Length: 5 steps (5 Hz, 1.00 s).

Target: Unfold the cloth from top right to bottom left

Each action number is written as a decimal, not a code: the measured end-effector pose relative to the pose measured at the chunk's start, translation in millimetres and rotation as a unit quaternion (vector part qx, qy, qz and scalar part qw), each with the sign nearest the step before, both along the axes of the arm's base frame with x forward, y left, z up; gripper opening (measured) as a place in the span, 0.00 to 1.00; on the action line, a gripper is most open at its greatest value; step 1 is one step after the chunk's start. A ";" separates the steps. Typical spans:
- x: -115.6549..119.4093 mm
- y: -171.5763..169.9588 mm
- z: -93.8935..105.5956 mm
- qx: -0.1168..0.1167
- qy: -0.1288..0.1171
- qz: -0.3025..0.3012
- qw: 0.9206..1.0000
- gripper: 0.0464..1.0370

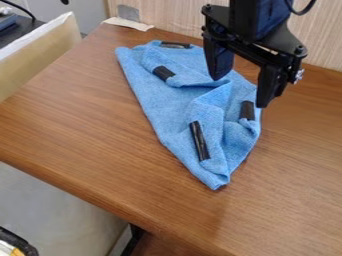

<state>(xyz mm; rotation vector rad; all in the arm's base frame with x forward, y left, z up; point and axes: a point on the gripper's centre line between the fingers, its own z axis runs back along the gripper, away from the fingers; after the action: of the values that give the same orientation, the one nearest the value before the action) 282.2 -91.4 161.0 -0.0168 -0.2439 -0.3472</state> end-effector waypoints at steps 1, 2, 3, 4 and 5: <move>0.4 -0.8 -9.5 0.001 0.017 0.004 1.000 0.96; 15.1 17.6 -13.5 -0.012 0.027 0.059 0.998 0.96; 28.0 20.3 -20.5 -0.015 0.036 0.081 0.996 0.96; 47.4 30.1 -23.8 -0.018 0.029 0.118 0.992 0.96; 62.1 29.6 -45.2 -0.041 0.049 0.131 0.989 0.96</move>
<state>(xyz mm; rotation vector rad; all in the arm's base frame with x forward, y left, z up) 344.3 -61.8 115.8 -0.0823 -0.1599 -0.0741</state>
